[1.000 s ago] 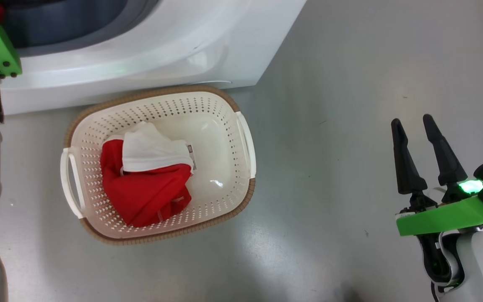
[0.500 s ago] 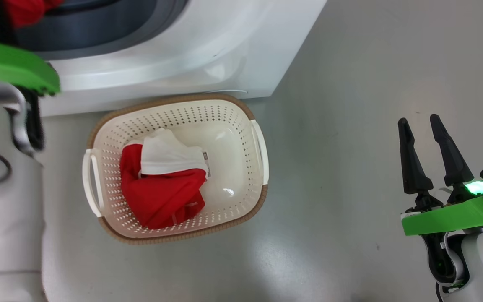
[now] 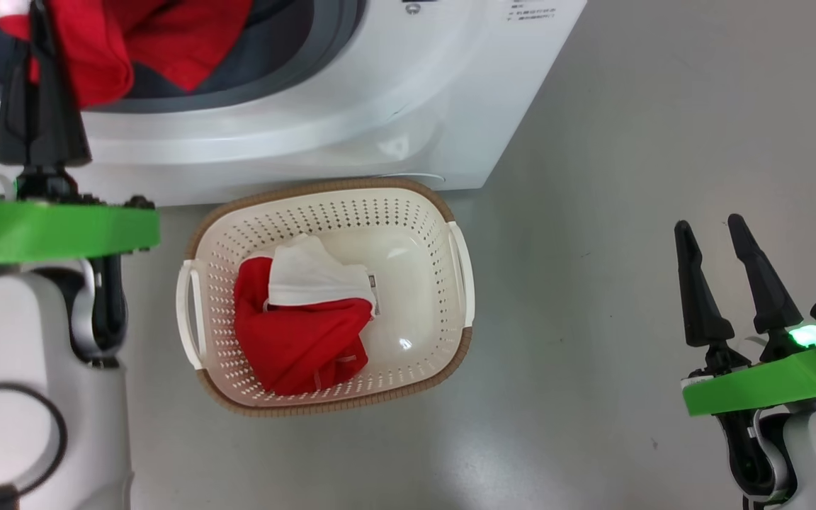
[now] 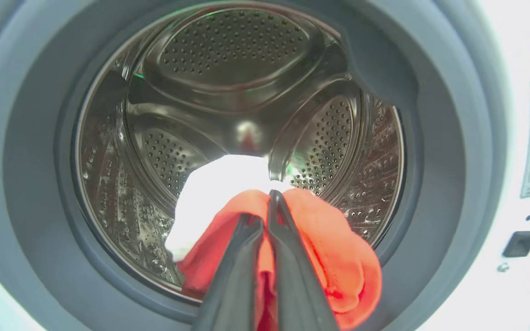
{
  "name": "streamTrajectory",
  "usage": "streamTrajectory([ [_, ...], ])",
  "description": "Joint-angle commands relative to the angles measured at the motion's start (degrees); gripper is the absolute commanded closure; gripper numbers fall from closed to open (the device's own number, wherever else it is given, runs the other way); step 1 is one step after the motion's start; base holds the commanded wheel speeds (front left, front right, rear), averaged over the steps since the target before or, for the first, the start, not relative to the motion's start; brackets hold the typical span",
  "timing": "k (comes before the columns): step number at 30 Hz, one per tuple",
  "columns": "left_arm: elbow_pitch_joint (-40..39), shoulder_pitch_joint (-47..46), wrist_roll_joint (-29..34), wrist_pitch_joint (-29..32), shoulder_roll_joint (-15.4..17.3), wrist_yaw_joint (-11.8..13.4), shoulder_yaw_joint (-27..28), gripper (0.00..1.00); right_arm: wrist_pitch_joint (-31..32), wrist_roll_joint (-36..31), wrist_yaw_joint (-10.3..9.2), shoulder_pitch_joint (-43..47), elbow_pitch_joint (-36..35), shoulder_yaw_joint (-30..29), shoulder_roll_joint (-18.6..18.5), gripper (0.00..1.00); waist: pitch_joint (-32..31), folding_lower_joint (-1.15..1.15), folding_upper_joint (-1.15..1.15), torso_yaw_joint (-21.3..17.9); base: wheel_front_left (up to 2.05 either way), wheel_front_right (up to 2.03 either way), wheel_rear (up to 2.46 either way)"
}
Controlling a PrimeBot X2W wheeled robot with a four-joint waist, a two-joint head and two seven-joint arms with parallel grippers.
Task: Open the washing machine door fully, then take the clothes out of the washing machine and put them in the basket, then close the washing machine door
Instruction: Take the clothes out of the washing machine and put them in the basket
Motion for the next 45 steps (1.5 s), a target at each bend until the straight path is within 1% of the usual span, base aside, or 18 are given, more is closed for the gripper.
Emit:
streamTrajectory([
  [1, -4.2, 2.6, 0.7, -0.5, 1.3, -0.7, 1.5, 1.0, -0.4, -0.5, 0.37, 1.3, -1.3, 1.2, -0.7, 0.0, -0.4, 0.0, 0.0, 0.3, 0.0, 0.0, 0.0],
  [5, -10.2, 5.5, -0.1, -0.5, 1.0, -1.1, 1.3, 1.0, -0.4, -0.4, 0.37, 1.6, -1.3, 1.3, -0.9, 0.0, -0.6, 0.0, 0.0, 0.4, 0.0, 0.0, 0.0],
  [6, -12.7, 6.7, -1.5, -0.5, 1.0, -1.1, 0.8, 1.0, -0.4, -0.4, 0.37, 1.7, -1.3, 1.4, -1.0, 0.0, -0.6, 0.0, 0.0, 0.4, 0.0, 0.0, 0.0],
  [8, -15.3, 7.8, -2.8, -0.5, 0.9, -1.1, 0.0, 1.0, -0.4, -0.4, 0.37, 1.8, -1.3, 1.5, -1.0, 0.0, -0.6, 0.0, 0.0, 0.4, 0.0, 0.0, 0.0],
  [14, -21.4, 10.3, -4.3, -0.5, 0.9, -0.2, -1.7, 1.0, -0.4, -0.4, 0.37, 2.0, -1.3, 1.5, -1.0, 0.0, -0.7, 0.0, 0.0, 0.5, 0.0, 0.0, 0.0],
  [24, -32.9, 13.1, -4.0, -0.5, 0.9, 1.3, -3.9, 1.0, -0.4, -0.5, 0.37, 2.2, -1.5, 1.5, -1.1, 0.0, -0.7, 0.0, 0.0, 0.7, 0.0, 0.0, 0.0],
  [26, -33.9, 13.6, -4.1, -0.5, 0.9, 1.7, -4.4, 1.0, -0.4, -0.5, 0.37, 2.2, -1.5, 1.5, -1.2, 0.0, -0.7, 0.0, 0.0, 0.8, 0.0, 0.0, 0.0],
  [29, -32.3, 14.7, -4.2, -0.5, 0.9, 2.1, -5.4, 1.0, -0.4, -0.5, 0.37, 2.1, -1.5, 1.7, -1.2, 0.0, -0.5, 0.0, 0.0, 0.9, 0.0, 0.0, 0.0],
  [34, -26.9, 16.0, -5.1, -0.5, 0.9, 2.2, -6.5, 1.0, -0.4, -0.4, 0.37, 1.7, -1.5, 1.8, -1.1, 0.0, -0.1, 0.0, 0.0, 0.7, 0.0, 0.0, 0.0],
  [41, -17.5, 16.8, -5.9, -0.5, 0.9, 1.4, -7.7, 1.0, -0.4, -0.4, 0.37, 1.1, -1.6, 1.9, -0.9, 0.0, 1.4, 0.0, 0.0, 0.3, 0.0, 0.0, 0.0],
  [45, -12.2, 16.7, -6.3, -0.5, 0.9, 0.3, -9.2, 1.0, -0.4, -0.4, 0.37, 0.5, -1.8, 2.0, -0.7, 0.0, 2.6, 0.0, 0.0, 0.0, 0.0, 0.0, 0.0],
])
